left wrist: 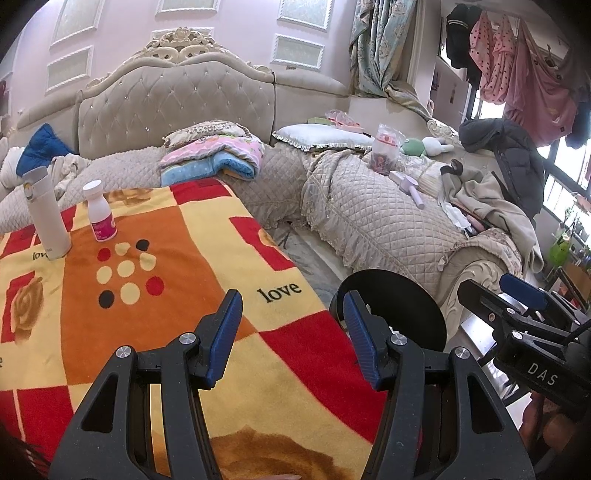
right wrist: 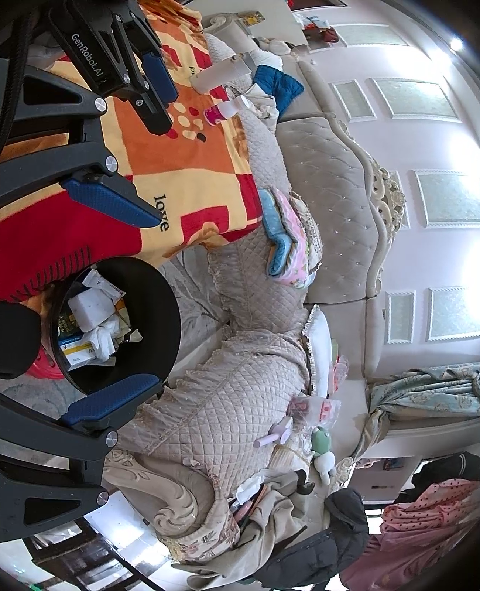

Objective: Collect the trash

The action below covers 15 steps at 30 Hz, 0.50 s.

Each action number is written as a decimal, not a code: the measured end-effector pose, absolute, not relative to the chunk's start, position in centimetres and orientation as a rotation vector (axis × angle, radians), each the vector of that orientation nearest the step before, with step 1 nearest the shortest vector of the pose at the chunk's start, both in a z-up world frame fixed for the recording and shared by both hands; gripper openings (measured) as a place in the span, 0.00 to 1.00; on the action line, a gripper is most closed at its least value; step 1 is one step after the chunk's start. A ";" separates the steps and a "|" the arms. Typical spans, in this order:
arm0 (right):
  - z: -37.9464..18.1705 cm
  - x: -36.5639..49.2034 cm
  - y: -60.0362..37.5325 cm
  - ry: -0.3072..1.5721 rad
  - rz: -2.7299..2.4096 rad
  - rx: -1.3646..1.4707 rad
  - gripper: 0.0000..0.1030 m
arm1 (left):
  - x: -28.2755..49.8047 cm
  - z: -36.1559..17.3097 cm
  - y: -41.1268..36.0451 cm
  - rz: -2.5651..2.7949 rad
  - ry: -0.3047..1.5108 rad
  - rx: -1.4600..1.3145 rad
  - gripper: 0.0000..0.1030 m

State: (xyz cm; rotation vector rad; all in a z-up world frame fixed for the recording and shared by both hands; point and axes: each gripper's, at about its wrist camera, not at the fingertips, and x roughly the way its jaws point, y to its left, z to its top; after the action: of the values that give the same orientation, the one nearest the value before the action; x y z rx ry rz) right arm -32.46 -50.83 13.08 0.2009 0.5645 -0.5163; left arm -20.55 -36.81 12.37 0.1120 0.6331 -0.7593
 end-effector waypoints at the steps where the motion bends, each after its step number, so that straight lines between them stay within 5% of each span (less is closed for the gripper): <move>1: 13.1 -32.5 -50.8 0.565 -0.517 0.201 0.77 | -20.6 12.3 -36.9 -0.760 0.634 0.112 0.54; 15: 12.6 -32.6 -51.0 0.574 -0.518 0.204 0.77 | -21.0 11.7 -37.2 -0.763 0.652 0.114 0.54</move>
State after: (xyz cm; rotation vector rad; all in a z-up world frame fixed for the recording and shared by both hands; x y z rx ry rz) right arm -32.62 -50.99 12.60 0.2037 0.5739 -0.5177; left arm -21.02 -37.24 11.70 0.1138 0.6520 -0.7631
